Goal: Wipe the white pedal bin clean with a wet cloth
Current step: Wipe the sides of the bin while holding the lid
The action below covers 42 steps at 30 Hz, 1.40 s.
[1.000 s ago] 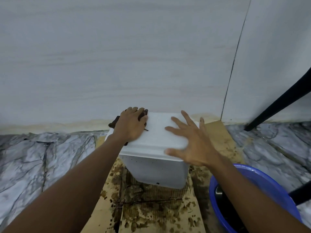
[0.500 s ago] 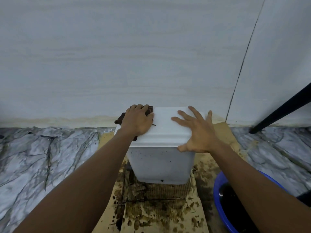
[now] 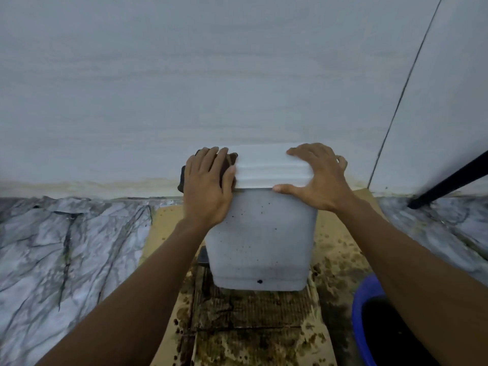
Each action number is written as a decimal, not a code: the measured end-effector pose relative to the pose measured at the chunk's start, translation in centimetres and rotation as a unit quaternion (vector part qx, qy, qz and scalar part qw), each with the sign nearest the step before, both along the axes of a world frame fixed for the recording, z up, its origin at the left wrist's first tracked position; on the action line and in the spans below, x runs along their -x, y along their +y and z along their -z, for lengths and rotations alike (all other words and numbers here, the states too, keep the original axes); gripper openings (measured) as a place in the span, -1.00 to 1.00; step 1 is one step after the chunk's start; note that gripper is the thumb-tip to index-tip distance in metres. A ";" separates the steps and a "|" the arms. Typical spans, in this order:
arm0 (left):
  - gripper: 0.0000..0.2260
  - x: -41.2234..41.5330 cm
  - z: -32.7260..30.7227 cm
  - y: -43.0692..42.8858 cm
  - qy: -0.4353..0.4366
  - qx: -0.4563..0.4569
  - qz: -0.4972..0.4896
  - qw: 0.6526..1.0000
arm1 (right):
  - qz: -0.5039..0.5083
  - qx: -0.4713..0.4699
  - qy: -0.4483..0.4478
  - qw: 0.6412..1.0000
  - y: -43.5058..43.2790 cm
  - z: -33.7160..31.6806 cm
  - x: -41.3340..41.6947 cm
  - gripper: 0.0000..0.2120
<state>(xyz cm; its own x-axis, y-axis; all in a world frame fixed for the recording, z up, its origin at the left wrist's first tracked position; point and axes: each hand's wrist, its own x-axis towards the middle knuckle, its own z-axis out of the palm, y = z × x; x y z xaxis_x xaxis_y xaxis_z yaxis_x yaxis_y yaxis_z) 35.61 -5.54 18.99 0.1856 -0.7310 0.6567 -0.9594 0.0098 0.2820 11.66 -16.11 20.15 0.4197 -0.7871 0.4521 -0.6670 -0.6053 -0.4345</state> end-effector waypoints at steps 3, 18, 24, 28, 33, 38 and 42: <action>-0.51 0.1 3.3 -1.3 -0.016 0.045 0.018 0.999 | 0.001 -0.018 -0.028 0.999 -2.7 0.0 -0.4 -0.20; -0.38 2.2 11.9 -6.4 0.013 0.053 -0.069 0.996 | 0.017 -0.034 -0.136 0.990 -8.0 1.4 -2.3 -0.48; -0.42 4.2 13.0 -7.1 -0.069 0.042 -0.001 0.997 | 0.017 -0.036 -0.147 0.988 -8.5 1.7 -2.4 -0.48; -0.41 6.3 11.9 -8.1 0.101 0.080 -0.160 0.979 | 0.024 -0.025 -0.158 0.987 -8.4 1.8 -2.6 -0.47; -0.45 9.2 12.1 -8.9 -0.135 0.023 0.096 0.986 | 0.018 -0.029 -0.155 0.987 -8.4 1.7 -2.2 -0.50; -0.44 5.6 12.4 -7.6 0.009 0.066 -0.066 0.996 | 0.015 -0.041 -0.160 0.986 -8.3 1.6 -2.2 -0.51; -0.44 9.0 10.9 -9.1 0.055 0.065 -0.087 0.993 | 0.025 -0.032 -0.172 0.984 -8.2 1.7 -2.4 -0.61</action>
